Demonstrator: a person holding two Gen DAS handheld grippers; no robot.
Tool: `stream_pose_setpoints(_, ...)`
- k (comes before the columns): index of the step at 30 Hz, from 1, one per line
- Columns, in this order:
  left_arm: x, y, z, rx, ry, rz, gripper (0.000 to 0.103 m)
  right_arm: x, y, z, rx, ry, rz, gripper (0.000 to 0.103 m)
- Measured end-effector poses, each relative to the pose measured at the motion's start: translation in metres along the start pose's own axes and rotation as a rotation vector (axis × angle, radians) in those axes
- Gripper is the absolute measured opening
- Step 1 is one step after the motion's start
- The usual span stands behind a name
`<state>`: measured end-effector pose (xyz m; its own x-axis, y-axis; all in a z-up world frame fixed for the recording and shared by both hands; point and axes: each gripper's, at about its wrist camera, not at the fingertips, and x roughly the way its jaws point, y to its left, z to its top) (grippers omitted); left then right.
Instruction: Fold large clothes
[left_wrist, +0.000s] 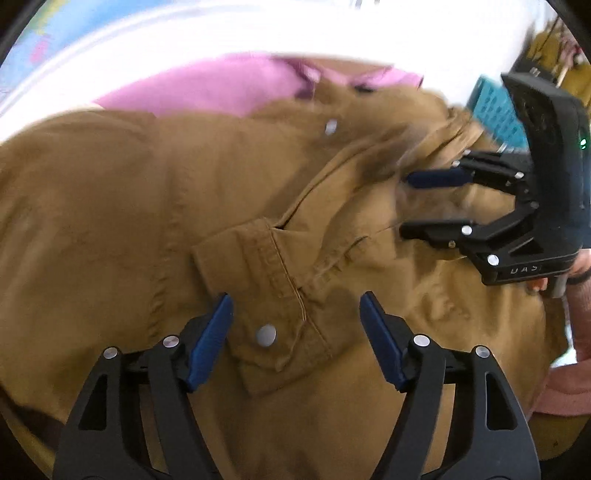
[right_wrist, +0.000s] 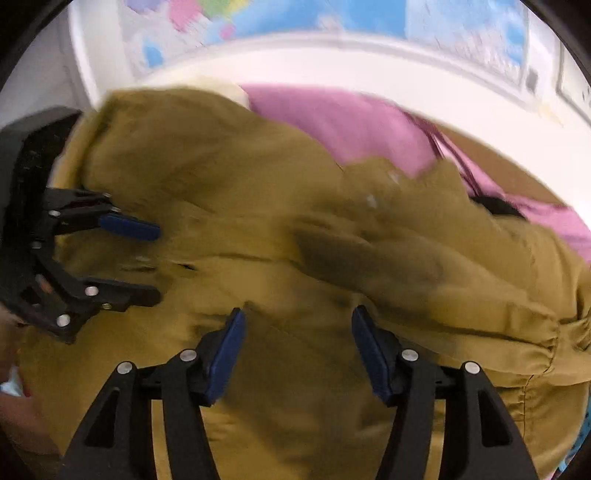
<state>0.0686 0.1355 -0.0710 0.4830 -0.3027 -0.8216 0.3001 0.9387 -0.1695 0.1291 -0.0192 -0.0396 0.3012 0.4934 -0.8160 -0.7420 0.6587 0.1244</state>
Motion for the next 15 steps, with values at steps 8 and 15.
stream_pose_setpoints(8,-0.122,0.055,-0.063,-0.135,-0.254,0.26,0.084,0.005,0.061,0.004,-0.114,0.007,0.171,0.061)
stream_pose_setpoints(15,-0.135,0.101,-0.113,-0.285,-0.202,0.4,0.084,0.024,0.067,-0.001,-0.098,0.093,0.107,0.065)
